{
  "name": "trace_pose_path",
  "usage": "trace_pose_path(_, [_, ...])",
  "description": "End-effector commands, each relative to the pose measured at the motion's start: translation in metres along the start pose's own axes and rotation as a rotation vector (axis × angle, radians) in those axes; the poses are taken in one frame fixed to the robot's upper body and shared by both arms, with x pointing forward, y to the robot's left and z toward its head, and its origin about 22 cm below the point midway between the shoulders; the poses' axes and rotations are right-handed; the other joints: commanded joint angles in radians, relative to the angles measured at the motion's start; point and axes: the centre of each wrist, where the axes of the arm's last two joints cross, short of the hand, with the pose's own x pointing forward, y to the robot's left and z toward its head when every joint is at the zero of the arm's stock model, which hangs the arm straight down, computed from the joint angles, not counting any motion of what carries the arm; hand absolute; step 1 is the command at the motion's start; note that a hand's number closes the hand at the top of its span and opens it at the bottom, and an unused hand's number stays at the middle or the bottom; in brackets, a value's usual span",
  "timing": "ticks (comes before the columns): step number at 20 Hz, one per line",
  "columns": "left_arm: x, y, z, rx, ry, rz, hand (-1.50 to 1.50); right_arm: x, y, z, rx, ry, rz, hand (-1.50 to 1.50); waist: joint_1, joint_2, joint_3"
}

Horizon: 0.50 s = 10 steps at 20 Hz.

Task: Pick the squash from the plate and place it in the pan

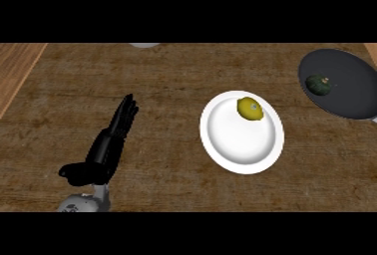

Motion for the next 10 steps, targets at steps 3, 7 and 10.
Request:
trace_pose_path(3, [0.002,-0.004,-0.002,0.007,0.007,0.002,0.00,-0.011,-0.022,0.027,0.087,-0.054,-0.057,-1.50,-0.001,-0.003,0.002])
trace_pose_path(7, [-0.010,0.003,0.011,0.000,0.015,-0.009,0.00,-0.020,-0.022,0.038,0.090,-0.058,-0.017,-1.50,-0.002,-0.006,0.000])
trace_pose_path(10, [-0.005,-0.003,-0.001,0.003,0.016,0.013,0.00,-0.026,-0.023,0.045,0.114,-0.054,-0.017,-1.50,-0.017,-0.009,-0.001])
